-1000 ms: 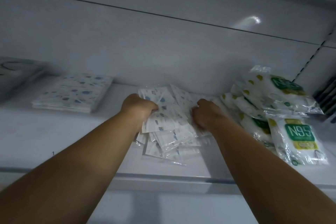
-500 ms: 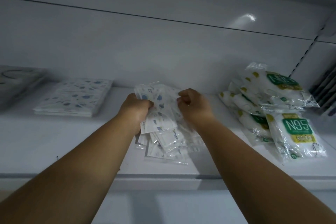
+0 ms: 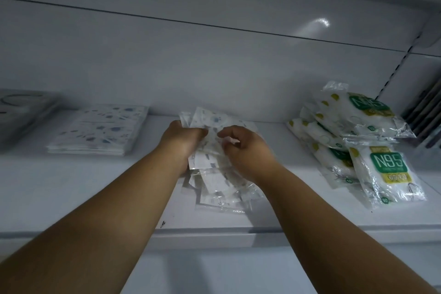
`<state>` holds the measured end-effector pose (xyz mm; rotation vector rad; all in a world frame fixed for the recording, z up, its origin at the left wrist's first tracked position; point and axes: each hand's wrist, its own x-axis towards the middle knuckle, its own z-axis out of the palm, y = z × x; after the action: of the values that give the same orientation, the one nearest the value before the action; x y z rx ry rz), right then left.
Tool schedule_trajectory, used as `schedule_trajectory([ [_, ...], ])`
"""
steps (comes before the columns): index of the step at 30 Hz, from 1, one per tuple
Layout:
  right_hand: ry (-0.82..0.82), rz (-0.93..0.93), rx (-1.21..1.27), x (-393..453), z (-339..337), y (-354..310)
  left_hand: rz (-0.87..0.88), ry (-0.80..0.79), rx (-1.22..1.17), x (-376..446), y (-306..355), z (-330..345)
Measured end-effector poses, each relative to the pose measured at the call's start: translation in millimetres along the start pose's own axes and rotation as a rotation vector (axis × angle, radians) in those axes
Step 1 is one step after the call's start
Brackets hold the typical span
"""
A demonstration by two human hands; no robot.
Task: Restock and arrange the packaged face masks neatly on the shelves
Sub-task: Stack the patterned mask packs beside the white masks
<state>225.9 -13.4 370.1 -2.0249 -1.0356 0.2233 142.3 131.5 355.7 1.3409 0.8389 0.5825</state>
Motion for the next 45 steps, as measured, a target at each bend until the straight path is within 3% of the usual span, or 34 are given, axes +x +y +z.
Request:
schedule_trajectory([
  [4, 0.156, 0.016, 0.138, 3.5, -5.6, 12.3, 0.088, -0.023, -0.039, -4.8, 0.2, -1.0],
  [7, 0.229, 0.132, 0.172, 13.2, -15.6, 17.8, 0.169, 0.006, -0.071, -12.5, 0.9, 0.0],
  [10, 0.100, 0.295, 0.477, 20.6, -18.2, 14.8, 0.270, 0.010, -0.098, -20.1, 4.4, -0.7],
  [14, 0.105, 0.230, 0.649, 32.7, -14.3, 11.9, 0.345, 0.019, -0.107, -23.0, 13.4, -1.2],
  [16, 0.066, 0.193, 0.747, 34.6, -14.7, 6.8, 0.294, 0.008, -0.110, -23.6, 15.5, 0.5],
  [19, -0.078, 0.269, 0.618, 34.3, -11.6, 11.0, 0.178, -0.048, -0.185, -24.4, 6.8, 2.5],
  [22, -0.163, 0.345, 0.636, 33.0, -8.5, 17.0, 0.144, 0.020, -0.159, -23.7, -2.7, 4.0],
  [25, -0.174, 0.226, 0.665, 36.8, -9.1, 10.7, 0.221, 0.073, -0.112, -25.1, 2.3, 5.7],
  [31, -0.008, 0.042, 0.666, 37.3, -19.8, -12.3, 0.503, 0.142, -0.013, -44.0, 37.3, 5.6],
  [38, -0.337, 0.023, 1.016, 31.2, -45.9, -21.7, 0.584, 0.046, -0.023, -55.2, 64.8, 6.8],
  [45, -0.257, -0.009, 0.988, 30.7, -42.7, -16.3, 0.598, 0.004, 0.035, -57.3, 67.4, 7.8],
])
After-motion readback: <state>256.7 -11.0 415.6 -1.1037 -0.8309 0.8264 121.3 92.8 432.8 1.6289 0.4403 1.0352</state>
